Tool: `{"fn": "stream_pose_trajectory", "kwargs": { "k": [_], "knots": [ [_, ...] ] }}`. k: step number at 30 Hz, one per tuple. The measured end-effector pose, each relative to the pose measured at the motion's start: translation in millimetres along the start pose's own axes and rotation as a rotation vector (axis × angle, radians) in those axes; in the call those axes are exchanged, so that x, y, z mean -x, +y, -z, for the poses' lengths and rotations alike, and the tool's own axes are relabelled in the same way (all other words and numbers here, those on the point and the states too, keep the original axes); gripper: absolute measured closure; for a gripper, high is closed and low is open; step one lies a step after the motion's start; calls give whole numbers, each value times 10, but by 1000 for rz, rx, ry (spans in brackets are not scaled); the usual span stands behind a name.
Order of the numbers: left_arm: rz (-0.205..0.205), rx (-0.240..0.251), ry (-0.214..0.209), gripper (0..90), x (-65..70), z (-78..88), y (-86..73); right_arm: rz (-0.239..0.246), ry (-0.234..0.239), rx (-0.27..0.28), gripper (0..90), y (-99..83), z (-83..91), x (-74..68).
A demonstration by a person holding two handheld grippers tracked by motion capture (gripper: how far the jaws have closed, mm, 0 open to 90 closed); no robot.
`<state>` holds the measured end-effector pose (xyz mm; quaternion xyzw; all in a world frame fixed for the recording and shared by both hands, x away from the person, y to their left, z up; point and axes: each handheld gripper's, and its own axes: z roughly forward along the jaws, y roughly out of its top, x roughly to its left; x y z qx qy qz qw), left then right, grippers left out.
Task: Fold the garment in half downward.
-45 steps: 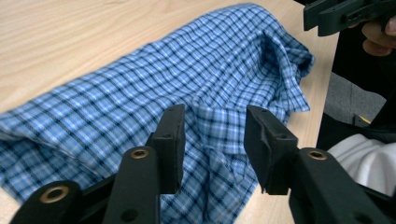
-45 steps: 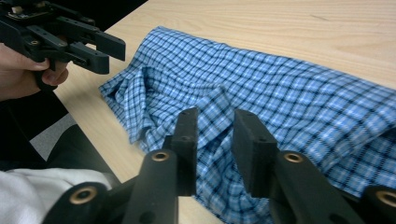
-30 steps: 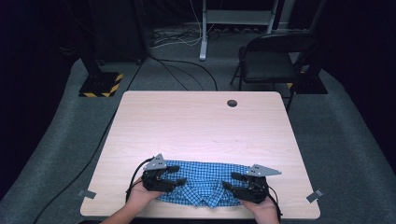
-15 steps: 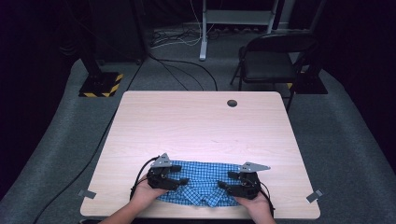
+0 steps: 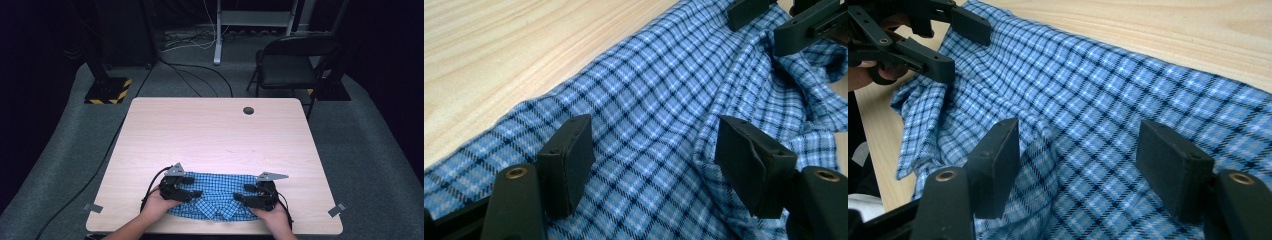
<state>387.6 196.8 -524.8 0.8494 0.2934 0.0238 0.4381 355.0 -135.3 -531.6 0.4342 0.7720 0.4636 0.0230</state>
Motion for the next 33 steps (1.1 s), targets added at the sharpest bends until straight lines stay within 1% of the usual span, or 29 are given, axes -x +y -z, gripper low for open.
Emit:
{"fn": "stream_pose_trajectory", "kwargs": {
  "k": [4,7,13,22,26,29,33],
  "knots": [
    [6,-3,0,315,-34,-17,18,2,0,-10,331,47,-21,38],
    [25,1,-1,316,-71,-30,33,0,2,-16,334,94,-47,77],
    [37,5,19,317,-160,-64,88,-7,7,-21,340,204,-115,175],
    [72,21,50,321,-391,-99,179,3,9,-24,344,409,-264,328],
    [89,32,53,328,-487,-105,198,14,4,-18,346,494,-335,392],
    [92,37,55,329,-543,-114,212,8,1,-14,352,548,-379,434],
    [101,42,57,331,-619,-135,239,12,-4,6,353,585,-425,477]
  ]
}}
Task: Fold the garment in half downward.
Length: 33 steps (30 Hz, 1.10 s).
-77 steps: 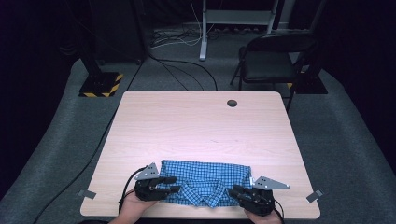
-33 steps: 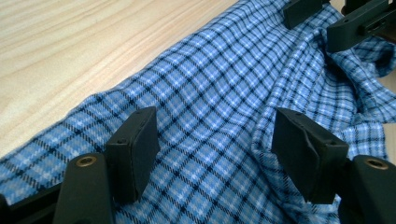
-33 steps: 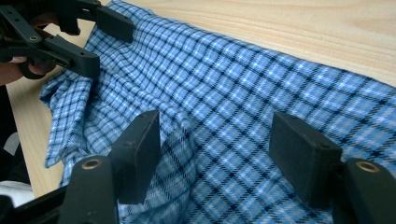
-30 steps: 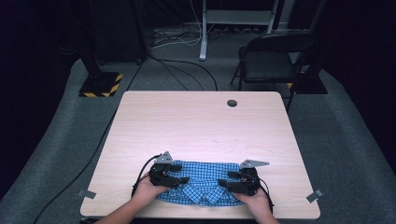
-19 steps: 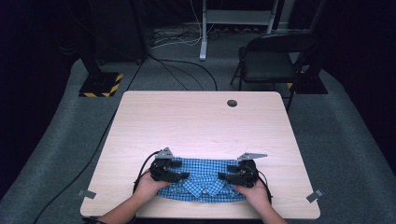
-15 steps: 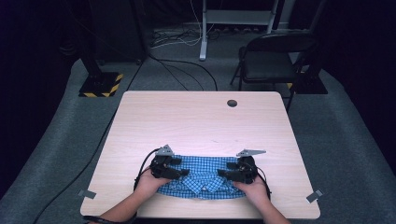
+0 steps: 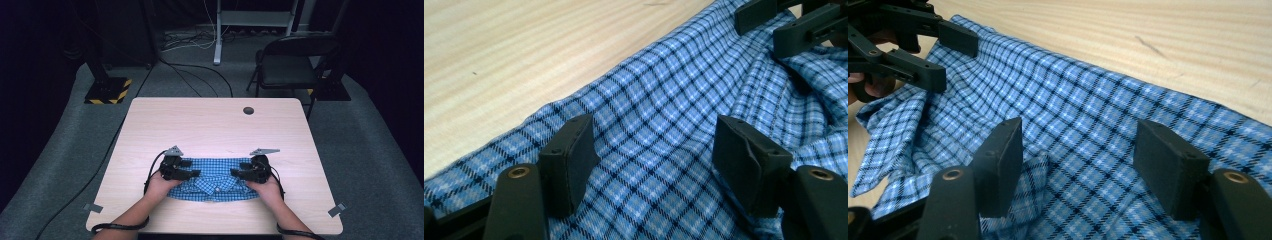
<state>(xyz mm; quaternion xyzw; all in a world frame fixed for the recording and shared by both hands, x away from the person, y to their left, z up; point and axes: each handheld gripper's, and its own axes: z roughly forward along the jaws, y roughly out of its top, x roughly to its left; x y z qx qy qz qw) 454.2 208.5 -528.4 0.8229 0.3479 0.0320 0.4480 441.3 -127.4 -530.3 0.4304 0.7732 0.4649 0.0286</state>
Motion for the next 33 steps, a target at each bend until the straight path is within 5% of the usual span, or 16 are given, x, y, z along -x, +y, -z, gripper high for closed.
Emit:
{"fn": "stream_pose_trajectory", "kwargs": {
  "k": [12,19,28,33],
  "knots": [
    [-7,19,4,282,76,90,48,17,-25,7,319,-33,59,-130],
    [-49,31,2,277,225,231,-5,94,-41,31,300,-60,250,-302],
    [-106,27,29,271,306,230,-86,108,-77,7,297,-116,213,-299],
    [-115,14,34,268,309,166,-118,74,-91,-5,311,-179,197,-263]
  ]
}}
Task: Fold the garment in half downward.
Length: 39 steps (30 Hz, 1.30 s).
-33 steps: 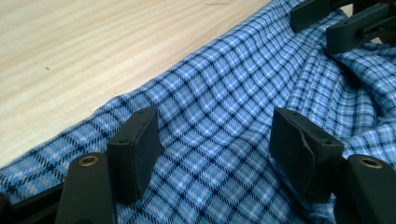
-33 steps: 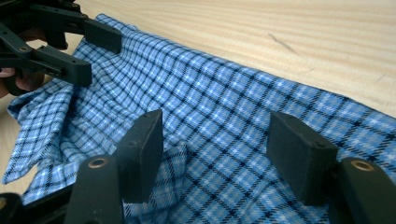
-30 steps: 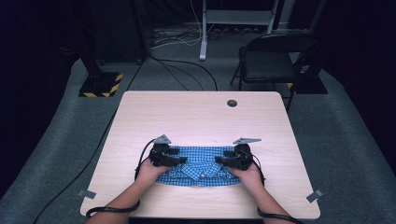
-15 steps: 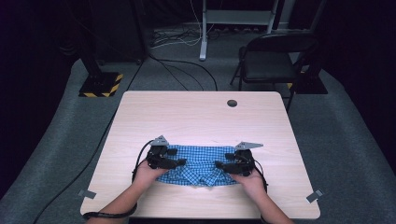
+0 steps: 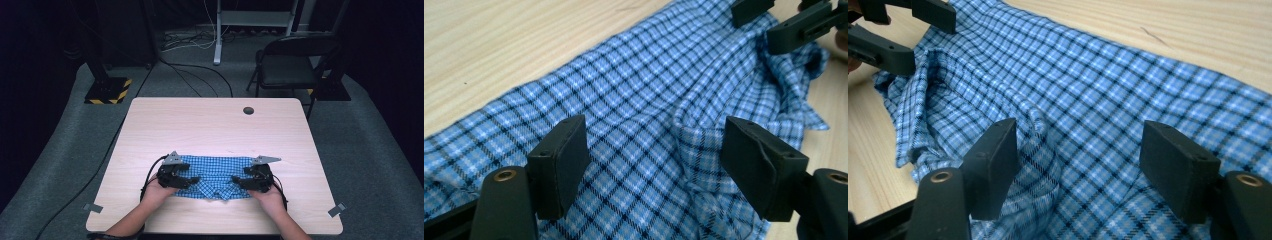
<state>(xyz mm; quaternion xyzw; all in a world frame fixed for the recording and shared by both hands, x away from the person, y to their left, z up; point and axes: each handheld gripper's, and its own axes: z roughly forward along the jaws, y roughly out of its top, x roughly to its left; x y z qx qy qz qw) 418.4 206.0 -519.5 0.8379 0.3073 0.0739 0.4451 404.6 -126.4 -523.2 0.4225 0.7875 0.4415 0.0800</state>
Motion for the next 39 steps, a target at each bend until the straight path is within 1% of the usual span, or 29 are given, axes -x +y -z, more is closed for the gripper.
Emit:
{"fn": "stream_pose_trajectory", "kwargs": {
  "k": [3,9,10,12,13,14,15,16,19,23,25,27,29,34,36,39],
  "knots": [
    [3,-2,0,264,-12,-15,-19,-5,-7,-9,327,-50,-7,-6],
    [24,-2,-8,259,-33,-44,-66,14,-31,-6,348,-95,21,-34],
    [24,-4,-8,258,-33,-46,-72,23,-37,-3,348,-103,22,-40],
    [18,-3,-3,258,-23,-42,-64,24,-47,-7,347,-100,23,-57],
    [14,-4,1,258,-12,-31,-49,23,-49,-9,344,-95,24,-62],
    [8,6,-3,259,2,0,-13,25,-48,-10,333,-82,25,-66],
    [8,6,-3,260,2,0,-13,25,-48,-10,333,-82,25,-66],
    [9,10,-4,260,9,11,-1,20,-40,-5,315,-54,37,-77],
    [1,23,-8,260,18,50,44,26,-36,10,307,-5,60,-102],
    [-5,27,-1,260,7,75,68,67,-30,29,284,84,73,-165],
    [-6,24,2,258,-14,71,60,79,-26,33,273,107,63,-179],
    [-9,18,9,258,-44,58,32,92,-25,38,263,119,35,-176],
    [-11,13,14,255,-67,36,-6,95,-24,35,256,113,0,-158],
    [-36,14,10,247,-82,12,-51,91,-14,19,229,52,-90,-78],
    [-37,21,9,243,-83,1,-62,82,-7,19,220,35,-102,-58],
    [-45,24,11,234,-81,-19,-88,82,-4,22,213,10,-118,-41]
  ]
}}
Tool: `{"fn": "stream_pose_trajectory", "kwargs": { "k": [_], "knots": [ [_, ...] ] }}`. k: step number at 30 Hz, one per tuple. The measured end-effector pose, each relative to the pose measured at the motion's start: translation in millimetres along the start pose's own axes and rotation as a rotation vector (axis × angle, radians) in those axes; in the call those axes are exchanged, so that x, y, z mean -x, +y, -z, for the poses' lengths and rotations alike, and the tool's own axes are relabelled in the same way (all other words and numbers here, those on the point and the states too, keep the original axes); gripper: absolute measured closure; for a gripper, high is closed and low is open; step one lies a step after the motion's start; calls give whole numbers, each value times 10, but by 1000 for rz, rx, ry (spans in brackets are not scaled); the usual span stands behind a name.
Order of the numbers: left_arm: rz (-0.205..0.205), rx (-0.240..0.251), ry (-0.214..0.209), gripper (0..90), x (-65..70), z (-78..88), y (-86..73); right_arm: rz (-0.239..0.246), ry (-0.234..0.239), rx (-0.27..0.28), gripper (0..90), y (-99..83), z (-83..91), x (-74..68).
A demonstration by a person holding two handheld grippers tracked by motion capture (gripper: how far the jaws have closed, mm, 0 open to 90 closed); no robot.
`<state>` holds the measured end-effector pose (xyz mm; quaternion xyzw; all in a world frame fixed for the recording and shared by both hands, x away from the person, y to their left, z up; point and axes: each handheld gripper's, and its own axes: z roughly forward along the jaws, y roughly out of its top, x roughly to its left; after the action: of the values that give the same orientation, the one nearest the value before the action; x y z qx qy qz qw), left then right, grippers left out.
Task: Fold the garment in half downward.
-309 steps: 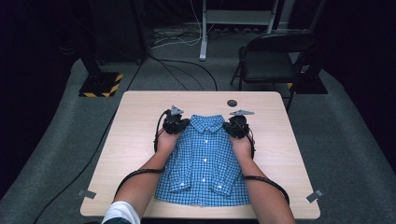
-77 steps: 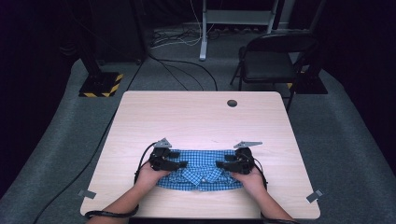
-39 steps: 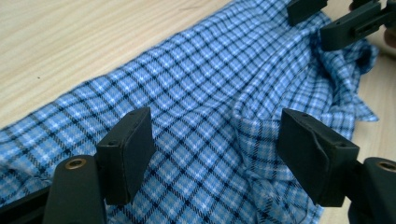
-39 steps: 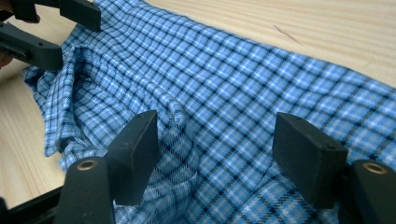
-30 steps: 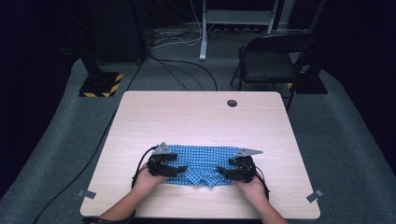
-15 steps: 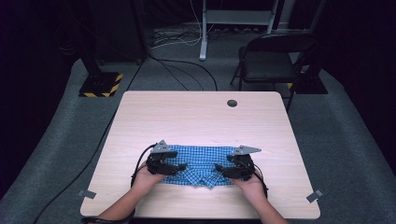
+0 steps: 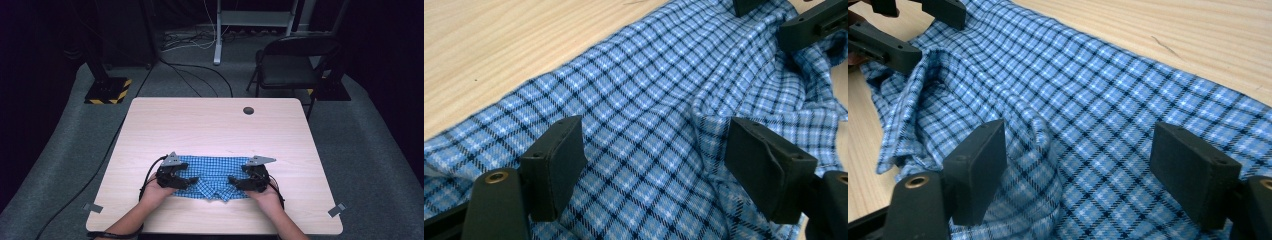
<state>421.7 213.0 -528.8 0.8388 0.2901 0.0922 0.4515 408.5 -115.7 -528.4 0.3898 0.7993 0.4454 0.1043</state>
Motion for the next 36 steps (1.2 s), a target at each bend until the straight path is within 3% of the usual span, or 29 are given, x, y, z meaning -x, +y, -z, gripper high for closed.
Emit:
{"fn": "stream_pose_trajectory", "kwargs": {
  "k": [9,17,23,32,36],
  "knots": [
    [-4,5,-1,221,7,-18,-31,-20,19,5,194,-39,-37,26],
    [40,-29,-25,190,-21,-52,-20,-26,39,3,164,-37,-41,43],
    [37,-35,-27,162,-14,-63,-14,-24,39,-3,143,-32,-48,35],
    [72,-28,-79,112,-59,-69,-12,-71,89,9,88,-25,-57,82],
    [42,-41,-74,93,-37,-79,-5,-54,100,0,74,-21,-62,82]
  ]
}}
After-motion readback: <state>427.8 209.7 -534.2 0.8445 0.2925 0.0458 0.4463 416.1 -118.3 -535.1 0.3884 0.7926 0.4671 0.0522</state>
